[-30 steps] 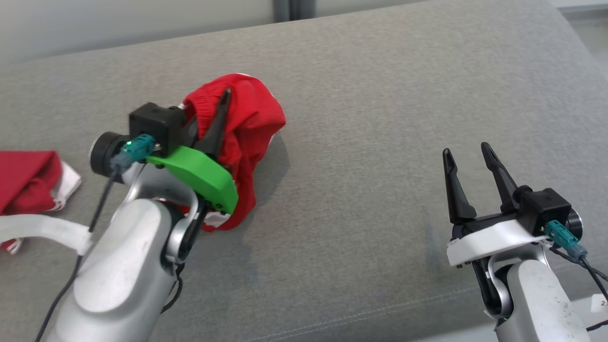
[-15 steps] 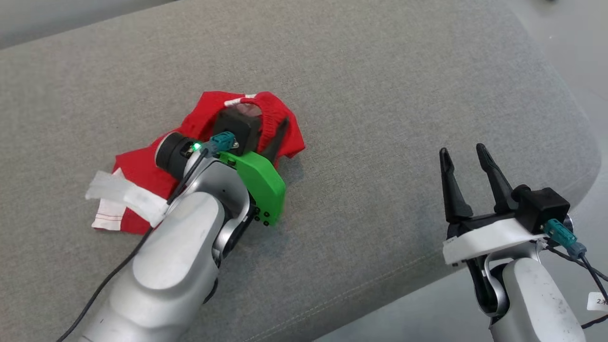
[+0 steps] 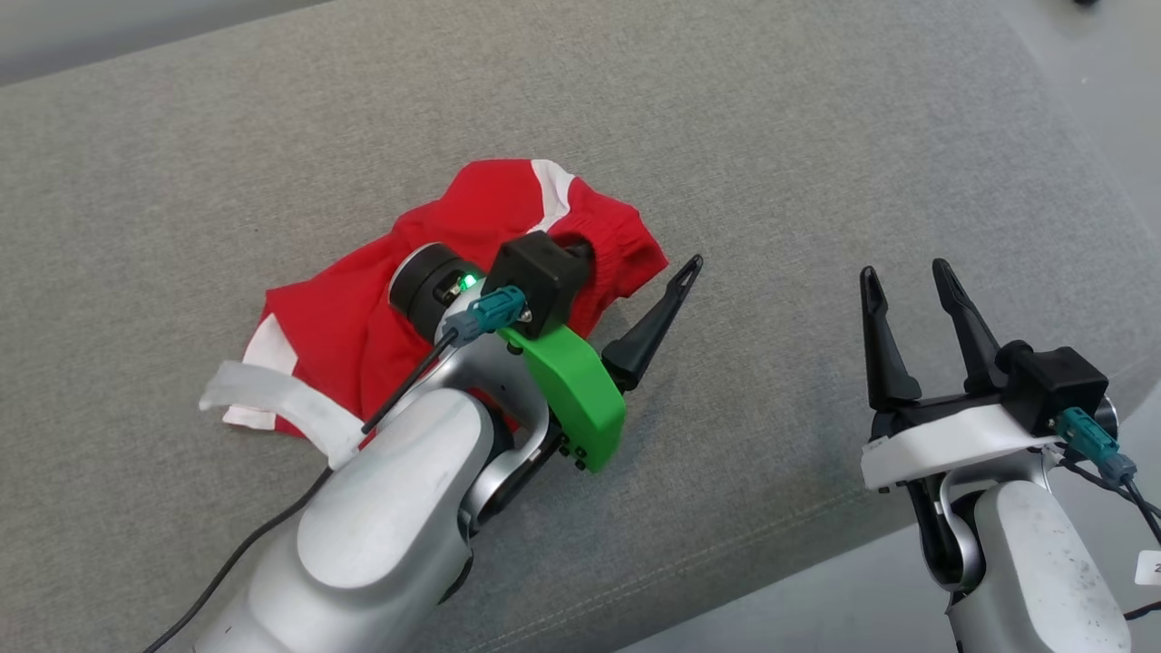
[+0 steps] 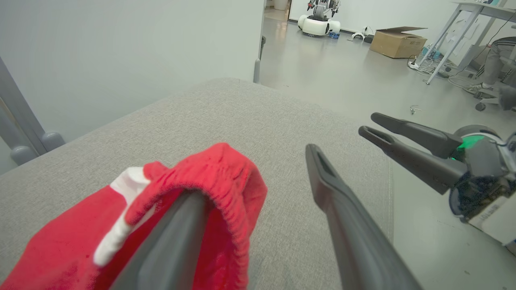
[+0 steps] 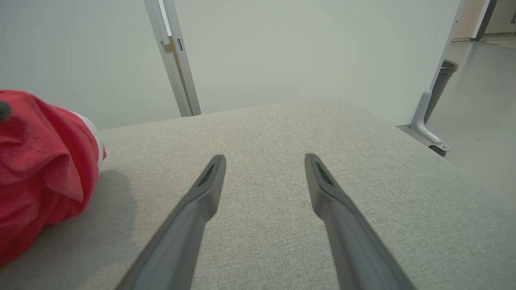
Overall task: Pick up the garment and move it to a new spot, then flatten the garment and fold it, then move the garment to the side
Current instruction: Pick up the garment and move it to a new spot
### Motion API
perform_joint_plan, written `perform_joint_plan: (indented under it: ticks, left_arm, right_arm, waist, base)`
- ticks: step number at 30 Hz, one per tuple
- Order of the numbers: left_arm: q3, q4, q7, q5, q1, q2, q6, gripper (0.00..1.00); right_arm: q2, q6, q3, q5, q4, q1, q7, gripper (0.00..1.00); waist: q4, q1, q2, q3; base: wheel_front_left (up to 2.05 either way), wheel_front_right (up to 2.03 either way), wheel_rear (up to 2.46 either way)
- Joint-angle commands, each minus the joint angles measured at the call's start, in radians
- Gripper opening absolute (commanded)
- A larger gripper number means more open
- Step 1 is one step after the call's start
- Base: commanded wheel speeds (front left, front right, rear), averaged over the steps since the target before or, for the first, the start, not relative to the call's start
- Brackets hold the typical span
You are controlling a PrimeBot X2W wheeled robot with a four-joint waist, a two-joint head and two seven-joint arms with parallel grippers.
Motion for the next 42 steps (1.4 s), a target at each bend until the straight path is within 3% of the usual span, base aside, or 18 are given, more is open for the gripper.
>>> perform_joint_plan:
  ticks: [1, 8, 16, 26, 27, 31, 36, 42]
  left_arm:
    - [-0.003, -0.032, 0.005, -0.011, 0.024, 0.017, -0.006, 1.0]
    - [-0.015, -0.158, 0.095, -0.046, 0.085, 0.079, 0.013, 1.0]
    - [-0.007, -0.195, 0.163, -0.069, 0.141, 0.143, 0.049, 1.0]
    - [0.183, -0.268, -0.025, -0.085, 0.245, 0.212, 0.21, 1.0]
    - [0.183, -0.268, -0.025, -0.085, 0.245, 0.212, 0.21, 1.0]
    - [0.302, -0.302, -0.125, -0.109, 0.317, 0.252, 0.279, 1.0]
    - [0.408, -0.33, -0.236, -0.133, 0.393, 0.279, 0.323, 1.0]
    - [0.475, -0.345, -0.303, -0.125, 0.5, 0.308, 0.339, 1.0]
  right_arm:
    - [-0.002, 0.0, -0.005, -0.011, 0.0, 0.003, -0.006, 1.0]
    - [-0.002, 0.0, -0.019, -0.026, 0.008, 0.013, -0.006, 1.0]
    - [-0.002, 0.0, -0.027, -0.035, 0.014, 0.016, -0.006, 1.0]
    - [-0.003, 0.0, -0.036, -0.055, -0.044, 0.027, -0.006, 1.0]
    - [-0.003, 0.0, -0.036, -0.055, -0.044, 0.027, -0.006, 1.0]
    - [-0.003, 0.0, -0.021, -0.066, -0.074, 0.044, 0.001, 1.0]
    - [-0.003, 0.0, -0.008, -0.069, -0.1, 0.058, 0.018, 1.0]
    - [-0.003, 0.0, 0.0, -0.066, -0.119, 0.091, 0.037, 1.0]
  waist:
    - [0.058, 0.0, -0.0001, -0.047]
    - [0.123, 0.0, -0.0001, -0.077]
    - [0.154, 0.0, -0.0001, -0.092]
    - [0.203, 0.0, -0.0001, -0.117]
    - [0.203, 0.0, -0.0001, -0.117]
    - [0.231, 0.0, -0.0001, -0.142]
    - [0.25, 0.0, -0.0001, -0.168]
    - [0.257, 0.0, -0.0001, -0.204]
  base:
    - [0.0, 0.0, 0.0]
    - [0.0, 0.0, 0.0]
    - [0.0, 0.0, 0.0]
    - [0.0, 0.0, 0.0]
    - [0.0, 0.0, 0.0]
    - [0.0, 0.0, 0.0]
    - [0.0, 0.0, 0.0]
    - [0.0, 0.0, 0.0]
